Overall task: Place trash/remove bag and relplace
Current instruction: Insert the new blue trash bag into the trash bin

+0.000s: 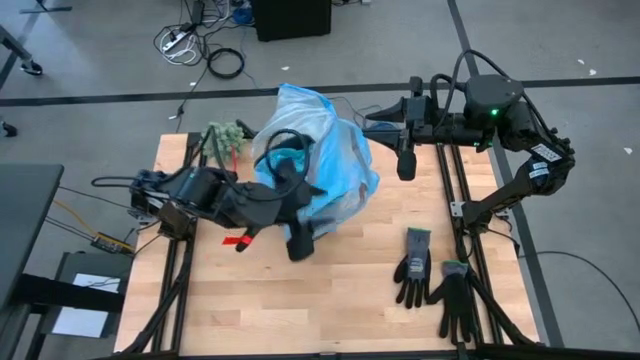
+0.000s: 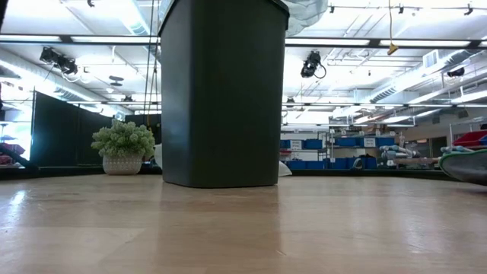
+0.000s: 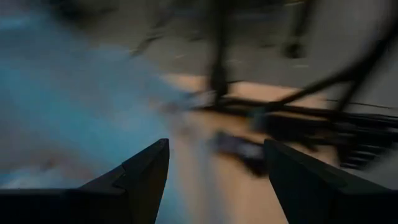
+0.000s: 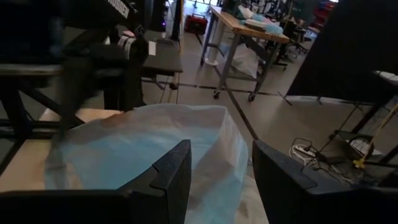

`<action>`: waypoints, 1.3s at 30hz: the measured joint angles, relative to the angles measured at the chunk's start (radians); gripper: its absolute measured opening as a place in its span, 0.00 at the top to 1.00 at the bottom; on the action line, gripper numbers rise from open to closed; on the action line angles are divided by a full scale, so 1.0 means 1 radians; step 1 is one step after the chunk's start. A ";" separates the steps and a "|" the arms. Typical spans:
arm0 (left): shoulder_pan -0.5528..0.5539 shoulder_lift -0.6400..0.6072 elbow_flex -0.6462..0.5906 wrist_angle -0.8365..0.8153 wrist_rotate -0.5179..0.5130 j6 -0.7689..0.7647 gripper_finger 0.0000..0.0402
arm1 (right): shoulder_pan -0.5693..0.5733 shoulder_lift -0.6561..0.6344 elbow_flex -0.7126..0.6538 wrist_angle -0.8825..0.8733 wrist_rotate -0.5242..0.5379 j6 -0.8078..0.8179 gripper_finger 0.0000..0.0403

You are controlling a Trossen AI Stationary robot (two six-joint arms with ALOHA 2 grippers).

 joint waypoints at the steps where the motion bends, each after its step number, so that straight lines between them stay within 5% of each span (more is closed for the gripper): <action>1: 0.000 -0.004 0.000 -0.049 -0.056 -0.034 0.33 | 0.000 0.000 0.000 0.001 0.000 0.002 0.61; 4: 0.002 -0.016 0.000 -0.156 -0.134 -0.099 0.33 | 0.000 0.000 0.000 0.002 0.001 0.003 0.61; 17: 0.000 -0.110 0.000 -0.367 -0.110 -0.121 0.33 | -0.019 0.001 0.000 0.008 0.022 0.004 0.61; 39: 0.009 -0.295 -0.048 -0.501 -0.131 -0.102 0.33 | -0.019 0.068 0.000 0.050 0.099 0.120 0.61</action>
